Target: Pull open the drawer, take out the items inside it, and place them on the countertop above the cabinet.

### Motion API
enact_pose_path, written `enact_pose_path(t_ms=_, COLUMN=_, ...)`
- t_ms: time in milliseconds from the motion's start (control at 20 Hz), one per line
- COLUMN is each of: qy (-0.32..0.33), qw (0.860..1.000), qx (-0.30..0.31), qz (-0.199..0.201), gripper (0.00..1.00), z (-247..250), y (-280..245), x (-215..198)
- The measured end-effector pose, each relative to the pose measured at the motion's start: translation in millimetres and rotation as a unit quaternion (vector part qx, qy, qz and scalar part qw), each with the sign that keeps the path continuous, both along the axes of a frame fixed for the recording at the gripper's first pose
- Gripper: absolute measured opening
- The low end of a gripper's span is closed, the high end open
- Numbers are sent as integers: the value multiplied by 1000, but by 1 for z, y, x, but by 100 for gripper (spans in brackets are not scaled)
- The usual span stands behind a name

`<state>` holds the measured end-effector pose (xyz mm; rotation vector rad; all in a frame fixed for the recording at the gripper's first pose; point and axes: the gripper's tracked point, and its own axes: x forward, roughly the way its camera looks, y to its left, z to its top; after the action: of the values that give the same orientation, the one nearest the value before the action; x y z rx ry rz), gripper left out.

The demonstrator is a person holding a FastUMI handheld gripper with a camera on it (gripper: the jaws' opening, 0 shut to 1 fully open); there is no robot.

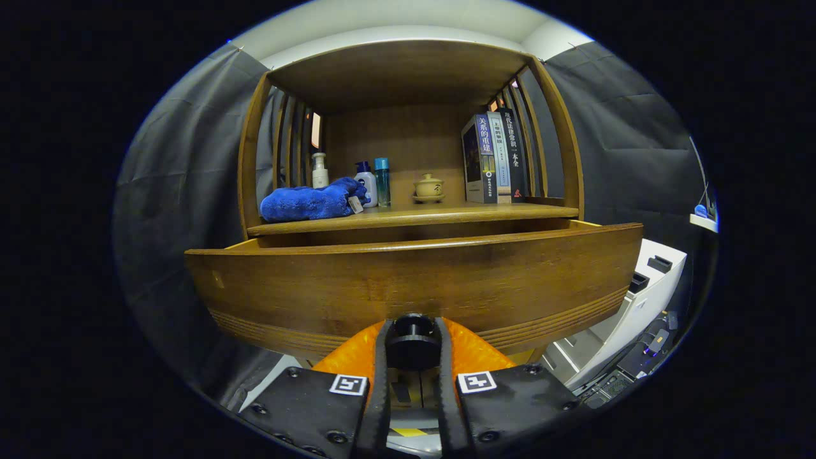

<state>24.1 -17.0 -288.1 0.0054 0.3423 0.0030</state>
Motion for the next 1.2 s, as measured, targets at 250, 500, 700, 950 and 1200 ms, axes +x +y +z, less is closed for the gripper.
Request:
enact_pose_path(t_ms=250, qy=8, qw=1000, qx=12, qz=-6, gripper=38, z=4, y=-1, x=-23)
enact_pose_path(t_ms=500, qy=21, qw=1000, qx=6, qz=-2, gripper=38, z=2, y=-1, x=-43)
enact_pose_path(t_ms=700, qy=27, qw=1000, qx=4, qz=-2, gripper=38, z=-4, y=-1, x=-47)
enact_pose_path(t_ms=950, qy=23, qw=1000, qx=-1, qz=-4, gripper=46, z=-5, y=-1, x=-46)
enact_pose_path(t_ms=1200, qy=21, qw=1000, qx=-5, qz=5, gripper=59, z=-5, y=6, x=-46)
